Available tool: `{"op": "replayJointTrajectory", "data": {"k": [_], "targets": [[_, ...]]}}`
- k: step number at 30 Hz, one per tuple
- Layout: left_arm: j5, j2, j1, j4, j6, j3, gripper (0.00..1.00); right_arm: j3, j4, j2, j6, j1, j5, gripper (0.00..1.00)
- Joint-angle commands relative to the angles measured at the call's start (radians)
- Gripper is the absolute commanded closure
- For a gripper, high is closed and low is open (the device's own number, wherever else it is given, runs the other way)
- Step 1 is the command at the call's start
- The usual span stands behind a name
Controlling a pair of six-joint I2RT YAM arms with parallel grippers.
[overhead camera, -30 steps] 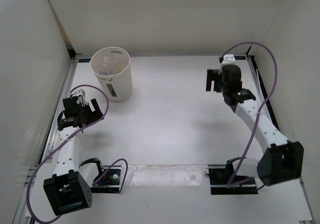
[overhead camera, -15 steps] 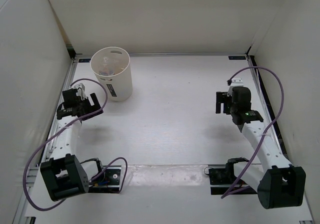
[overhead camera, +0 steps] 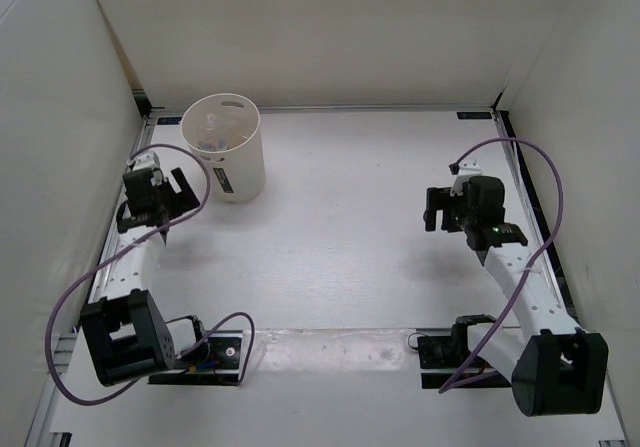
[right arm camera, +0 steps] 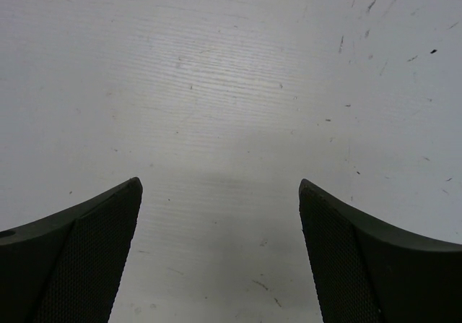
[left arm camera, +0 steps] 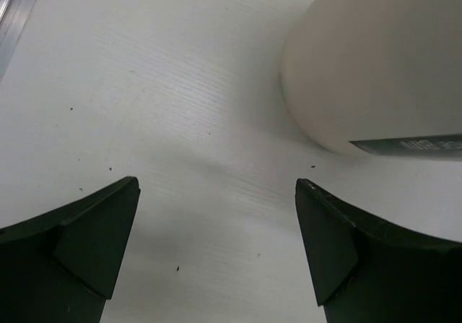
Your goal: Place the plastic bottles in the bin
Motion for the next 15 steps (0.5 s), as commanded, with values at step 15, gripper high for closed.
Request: {"op": "replayJointTrajectory", "data": {"k": [15], "targets": [[0.330,0.114,0.020,1.208,0.113,-0.517,0.00,0.115,-0.034,0.100,0.296,-0.214,-0.034,0.10]]}}
